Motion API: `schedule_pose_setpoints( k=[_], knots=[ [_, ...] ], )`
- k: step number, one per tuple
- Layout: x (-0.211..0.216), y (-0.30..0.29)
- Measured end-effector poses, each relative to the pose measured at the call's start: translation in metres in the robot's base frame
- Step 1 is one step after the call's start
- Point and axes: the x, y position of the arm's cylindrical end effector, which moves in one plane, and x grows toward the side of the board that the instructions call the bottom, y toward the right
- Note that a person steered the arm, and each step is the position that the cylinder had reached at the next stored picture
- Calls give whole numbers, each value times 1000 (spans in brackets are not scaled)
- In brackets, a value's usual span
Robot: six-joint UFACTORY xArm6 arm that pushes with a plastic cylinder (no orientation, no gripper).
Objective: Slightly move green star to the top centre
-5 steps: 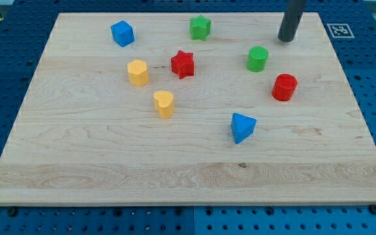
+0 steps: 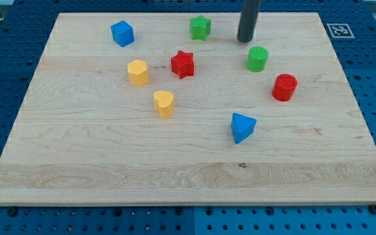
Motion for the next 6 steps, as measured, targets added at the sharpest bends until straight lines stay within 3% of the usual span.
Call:
schedule_pose_setpoints(
  k=[2, 6],
  knots=[
    [0, -17],
    [-18, -134]
  ],
)
